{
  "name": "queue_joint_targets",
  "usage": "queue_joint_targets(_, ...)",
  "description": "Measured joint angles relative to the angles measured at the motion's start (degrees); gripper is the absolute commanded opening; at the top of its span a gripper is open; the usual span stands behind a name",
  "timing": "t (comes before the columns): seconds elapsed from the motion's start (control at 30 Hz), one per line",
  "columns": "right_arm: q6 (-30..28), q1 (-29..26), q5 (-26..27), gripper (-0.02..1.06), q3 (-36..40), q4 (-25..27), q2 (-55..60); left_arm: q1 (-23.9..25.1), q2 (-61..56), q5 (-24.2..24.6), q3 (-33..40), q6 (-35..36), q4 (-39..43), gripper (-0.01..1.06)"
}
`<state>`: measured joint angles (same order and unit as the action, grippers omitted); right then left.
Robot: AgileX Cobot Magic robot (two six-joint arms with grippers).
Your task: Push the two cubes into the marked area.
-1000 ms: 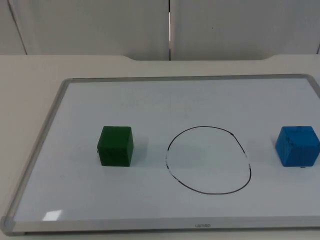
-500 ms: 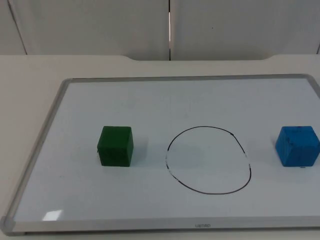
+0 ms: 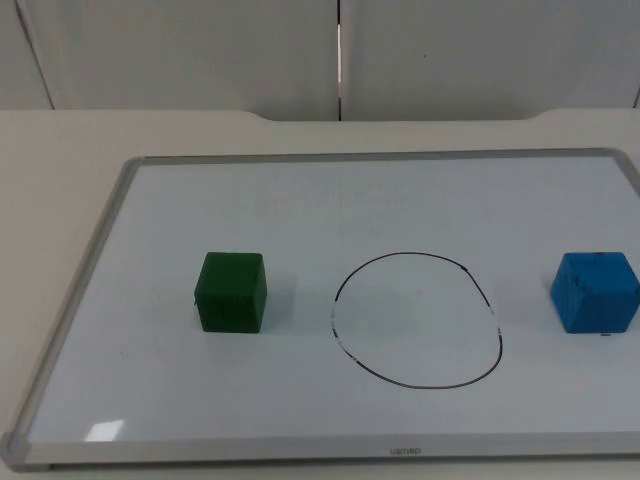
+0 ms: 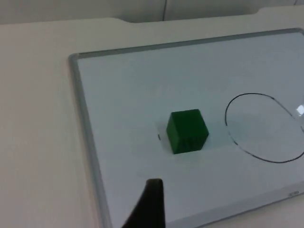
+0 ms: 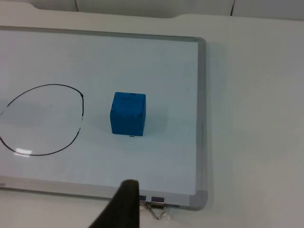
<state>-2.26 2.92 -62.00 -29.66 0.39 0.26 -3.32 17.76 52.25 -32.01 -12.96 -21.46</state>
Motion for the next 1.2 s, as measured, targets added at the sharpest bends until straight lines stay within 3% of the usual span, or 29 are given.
queue_joint_targets(0.07,0.0,0.0,0.0,1.05,0.0,0.0,0.0,0.0,2.7,-1.7,0.0,-2.8,-3.3,0.68)
queue_joint_targets(0.1,0.0,0.0,0.0,1.05,0.0,0.0,0.0,0.0,2.7,-1.7,0.0,-2.8,-3.3,0.54)
queue_joint_targets(0.13,0.0,0.0,0.0,1.05,0.0,0.0,0.0,0.0,4.2,-2.2,0.0,-4.8,-4.7,0.54)
queue_joint_targets(0.27,0.0,0.0,0.0,1.05,0.0,0.0,0.0,0.0,8.9,-2.4,0.0,-13.3,-12.7,0.19)
queue_joint_targets(0.3,0.0,0.0,0.0,1.05,0.0,0.0,0.0,0.0,10.6,-2.6,0.0,-16.3,-15.6,0.19)
queue_joint_targets(0.4,0.0,0.0,0.0,1.05,0.0,0.0,0.0,0.0,15.7,-2.8,0.0,-26.2,-25.7,0.01)
queue_joint_targets(0.63,0.0,0.0,0.0,1.05,0.0,0.0,0.0,0.0,27.5,-6.1,0.0,-34.7,-34.3,0.0)
queue_joint_targets(0.9,0.0,0.0,0.0,1.05,0.0,0.0,0.0,-0.1,40.2,-12.5,-0.1,-36.3,-35.6,0.0)
queue_joint_targets(1.1,0.1,0.0,0.0,1.05,0.0,0.0,0.0,-3.5,48.6,-17.5,-0.1,-38.7,-37.7,0.0)
queue_joint_targets(1.2,0.1,0.0,0.0,1.05,0.0,0.0,0.0,-7.0,52.3,-22.7,-0.1,-39.2,-38.3,0.0)
